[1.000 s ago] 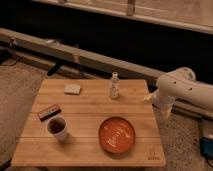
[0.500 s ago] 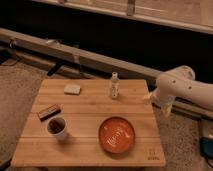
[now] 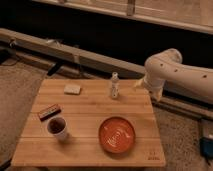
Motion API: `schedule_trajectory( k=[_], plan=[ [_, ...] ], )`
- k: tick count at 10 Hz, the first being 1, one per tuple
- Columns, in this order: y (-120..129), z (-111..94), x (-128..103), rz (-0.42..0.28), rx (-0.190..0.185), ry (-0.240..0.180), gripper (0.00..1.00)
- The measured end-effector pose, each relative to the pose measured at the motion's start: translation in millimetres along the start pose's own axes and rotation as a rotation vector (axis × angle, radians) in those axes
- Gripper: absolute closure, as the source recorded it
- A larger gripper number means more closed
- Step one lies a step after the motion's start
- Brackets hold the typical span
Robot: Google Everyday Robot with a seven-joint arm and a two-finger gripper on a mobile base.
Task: Place the bottle in the ceramic bowl
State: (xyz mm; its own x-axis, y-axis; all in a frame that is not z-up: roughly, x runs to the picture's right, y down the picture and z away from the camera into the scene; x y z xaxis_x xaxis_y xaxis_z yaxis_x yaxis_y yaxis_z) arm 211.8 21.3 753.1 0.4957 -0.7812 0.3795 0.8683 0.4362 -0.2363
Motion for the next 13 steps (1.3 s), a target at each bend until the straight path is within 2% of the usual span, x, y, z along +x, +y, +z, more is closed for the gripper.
schedule_trajectory(
  k=[3,6,11,13],
  plan=[
    [-40.6,1.6,0.3,-0.077,0.039,-0.001,0.2],
    [-66.5,5.9,-10.1,-0.145,0.068,0.024,0.2],
    [-104.1,17.4,-27.0,-0.236,0.078,0.066,0.2],
    [-128.9,23.0,-32.3,-0.275,0.082,0.075,0.2]
  ],
)
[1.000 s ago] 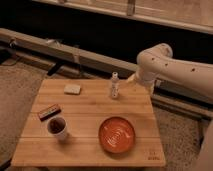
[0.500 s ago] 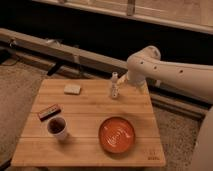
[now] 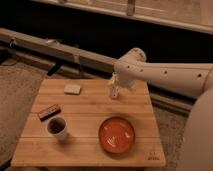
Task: Place the bottle in the ceramic bowl
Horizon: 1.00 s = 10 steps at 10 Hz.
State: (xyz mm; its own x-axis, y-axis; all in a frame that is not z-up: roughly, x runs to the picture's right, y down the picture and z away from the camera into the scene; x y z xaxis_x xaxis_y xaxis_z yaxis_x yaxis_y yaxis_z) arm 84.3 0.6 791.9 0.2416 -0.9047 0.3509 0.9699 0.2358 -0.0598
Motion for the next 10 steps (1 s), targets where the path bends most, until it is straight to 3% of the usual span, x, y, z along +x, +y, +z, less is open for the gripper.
schedule_trajectory(
  k=[4,7,10],
  plan=[
    [-22.3,17.7,6.7,-0.029,-0.007,-0.002,0.2],
    [-22.2,33.7,11.5,-0.029,-0.018,-0.005,0.2],
    [-30.9,46.4,16.0,-0.038,-0.006,0.002,0.2]
  ],
)
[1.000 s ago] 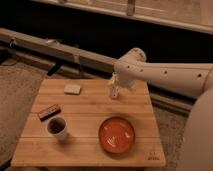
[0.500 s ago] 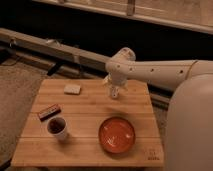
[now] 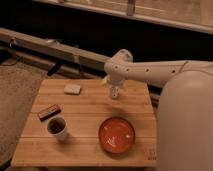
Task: Place the bottle in the ceramic bowl
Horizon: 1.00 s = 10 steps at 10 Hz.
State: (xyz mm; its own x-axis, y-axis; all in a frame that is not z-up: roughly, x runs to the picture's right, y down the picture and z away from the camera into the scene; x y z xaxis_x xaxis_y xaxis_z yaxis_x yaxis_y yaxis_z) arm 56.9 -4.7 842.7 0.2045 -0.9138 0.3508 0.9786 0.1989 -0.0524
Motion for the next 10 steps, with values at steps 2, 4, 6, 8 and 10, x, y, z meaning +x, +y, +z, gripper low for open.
schedule_trajectory(
  k=[2,4,6,8,10],
  plan=[
    [-3.7,5.3,4.5,-0.01,0.015,0.016,0.2],
    [-8.7,11.0,11.3,-0.019,0.026,0.029,0.2],
    [-14.2,16.8,22.7,-0.027,0.035,0.04,0.2],
    [-13.3,22.7,33.0,-0.025,0.033,0.047,0.2],
    [-14.1,29.8,42.6,-0.024,0.026,0.051,0.2]
  ],
)
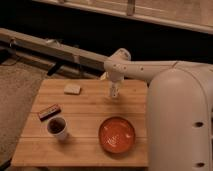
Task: Place the bottle in the ceramic bowl
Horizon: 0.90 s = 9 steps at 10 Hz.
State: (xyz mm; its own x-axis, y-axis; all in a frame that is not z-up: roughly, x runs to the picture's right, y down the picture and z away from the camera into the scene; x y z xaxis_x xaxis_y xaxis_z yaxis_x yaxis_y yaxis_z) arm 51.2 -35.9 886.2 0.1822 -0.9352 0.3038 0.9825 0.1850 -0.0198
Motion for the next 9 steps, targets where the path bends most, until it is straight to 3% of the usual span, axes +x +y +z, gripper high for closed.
schedule_trajectory(
  k=[2,4,9],
  plan=[
    [-0.8,6.6,5.9,0.002,-0.005,0.0,0.2],
    [2.5,13.8,4.0,0.005,-0.011,-0.007,0.27],
    [11.2,10.2,-4.5,0.006,-0.012,-0.02,0.77]
  ],
)
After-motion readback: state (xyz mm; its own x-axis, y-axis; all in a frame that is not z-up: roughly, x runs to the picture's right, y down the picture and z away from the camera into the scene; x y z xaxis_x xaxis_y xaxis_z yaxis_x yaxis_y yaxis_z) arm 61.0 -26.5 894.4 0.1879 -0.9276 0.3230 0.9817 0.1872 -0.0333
